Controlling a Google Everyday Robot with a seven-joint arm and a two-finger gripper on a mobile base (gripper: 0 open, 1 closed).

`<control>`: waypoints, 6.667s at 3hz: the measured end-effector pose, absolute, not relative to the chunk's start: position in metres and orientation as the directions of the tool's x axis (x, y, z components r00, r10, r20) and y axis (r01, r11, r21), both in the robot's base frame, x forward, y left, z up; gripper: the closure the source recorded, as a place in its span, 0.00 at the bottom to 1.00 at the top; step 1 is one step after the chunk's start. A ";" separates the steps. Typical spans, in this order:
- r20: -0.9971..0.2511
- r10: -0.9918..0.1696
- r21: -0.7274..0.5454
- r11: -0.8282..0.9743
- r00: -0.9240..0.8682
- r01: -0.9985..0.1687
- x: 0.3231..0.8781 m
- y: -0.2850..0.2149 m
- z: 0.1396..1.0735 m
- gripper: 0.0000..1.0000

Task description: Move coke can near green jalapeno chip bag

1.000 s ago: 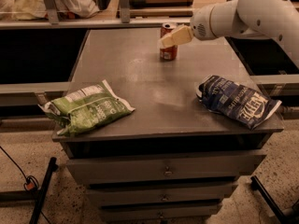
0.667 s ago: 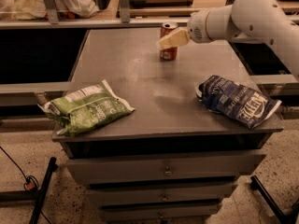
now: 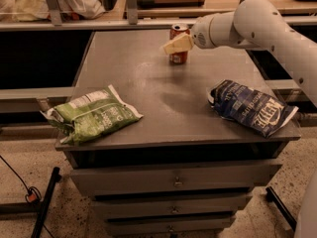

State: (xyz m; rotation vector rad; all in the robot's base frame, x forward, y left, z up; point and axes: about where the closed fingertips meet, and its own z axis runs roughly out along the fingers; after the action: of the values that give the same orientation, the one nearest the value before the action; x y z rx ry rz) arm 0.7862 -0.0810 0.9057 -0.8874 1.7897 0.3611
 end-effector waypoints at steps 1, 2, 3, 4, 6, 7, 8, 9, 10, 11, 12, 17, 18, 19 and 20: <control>-0.911 -0.380 -0.161 0.686 -0.161 -0.709 0.795 -0.082 0.899 0.00; -0.915 -0.367 -0.154 0.702 -0.167 -0.696 0.804 -0.084 0.892 0.00; -0.917 -0.358 -0.150 0.717 -0.174 -0.681 0.814 -0.085 0.886 0.00; -0.920 -0.348 -0.148 0.732 -0.178 -0.665 0.825 -0.084 0.881 0.16; -0.922 -0.338 -0.139 0.741 -0.186 -0.657 0.829 -0.095 0.889 0.62; -0.934 -0.323 -0.131 0.705 -0.151 -0.697 0.816 -0.088 0.912 0.87; -0.946 -0.298 -0.104 0.648 -0.126 -0.755 0.794 -0.065 0.927 1.00; -0.951 -0.295 -0.094 0.563 -0.094 -0.821 0.763 -0.026 0.933 1.00; -0.950 -0.304 -0.099 0.512 -0.072 -0.854 0.733 0.004 0.932 1.00; -0.949 -0.308 -0.088 0.474 -0.072 -0.876 0.704 0.025 0.924 1.00; -0.951 -0.301 -0.068 0.440 -0.076 -0.895 0.677 0.041 0.914 1.00; -0.955 -0.291 -0.056 0.356 -0.053 -0.933 0.643 0.065 0.887 0.00; -0.953 -0.298 -0.055 0.349 -0.055 -0.936 0.644 0.065 0.884 0.00; -0.945 -0.325 -0.076 0.352 -0.046 -0.933 0.652 0.057 0.883 0.00; -0.924 -0.378 -0.101 0.398 -0.062 -0.912 0.660 0.016 0.881 0.00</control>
Offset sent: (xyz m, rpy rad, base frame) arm 0.0299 -0.0139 -0.0205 0.0412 -0.0166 -0.0626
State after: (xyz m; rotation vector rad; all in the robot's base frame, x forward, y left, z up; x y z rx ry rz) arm 0.6605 0.0163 0.8815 -1.1575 1.6417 0.6591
